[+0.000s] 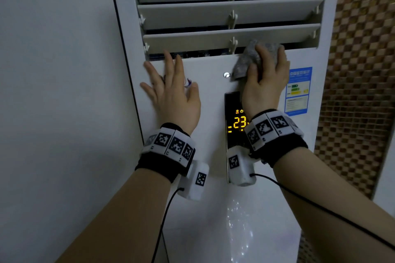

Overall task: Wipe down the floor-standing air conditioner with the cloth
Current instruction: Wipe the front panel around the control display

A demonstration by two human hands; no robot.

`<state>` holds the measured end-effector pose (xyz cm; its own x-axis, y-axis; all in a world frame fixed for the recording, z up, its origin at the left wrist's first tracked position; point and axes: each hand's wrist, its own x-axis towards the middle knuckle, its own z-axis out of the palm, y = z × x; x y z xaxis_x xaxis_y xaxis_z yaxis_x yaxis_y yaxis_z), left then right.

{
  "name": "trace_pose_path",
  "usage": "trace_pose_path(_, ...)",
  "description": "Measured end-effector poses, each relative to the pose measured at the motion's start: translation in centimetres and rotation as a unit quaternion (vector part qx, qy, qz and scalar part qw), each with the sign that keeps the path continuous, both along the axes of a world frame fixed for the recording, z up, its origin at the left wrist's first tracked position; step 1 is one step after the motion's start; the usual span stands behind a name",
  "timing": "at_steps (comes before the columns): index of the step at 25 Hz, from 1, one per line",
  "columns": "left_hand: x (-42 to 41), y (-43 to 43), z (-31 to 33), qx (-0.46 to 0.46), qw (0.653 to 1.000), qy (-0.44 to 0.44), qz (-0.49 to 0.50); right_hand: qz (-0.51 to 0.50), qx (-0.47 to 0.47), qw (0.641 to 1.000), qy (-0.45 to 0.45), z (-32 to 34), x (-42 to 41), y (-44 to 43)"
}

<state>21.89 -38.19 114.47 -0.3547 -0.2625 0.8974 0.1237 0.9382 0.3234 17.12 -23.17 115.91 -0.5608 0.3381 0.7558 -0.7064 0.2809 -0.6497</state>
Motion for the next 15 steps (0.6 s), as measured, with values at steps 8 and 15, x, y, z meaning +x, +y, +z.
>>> trace_pose_path(8, -1.0, 2.1, 0.1, -0.011, 1.0, -0.003, 0.027, 0.001, 0.016, 1.0, 0.003, -0.3, -0.6, 1.3)
trace_pose_path(15, -1.7, 3.4, 0.0, -0.028, 0.999, 0.013, 0.028, 0.008, 0.058, 0.997, 0.044, -0.6, -1.3, 2.2)
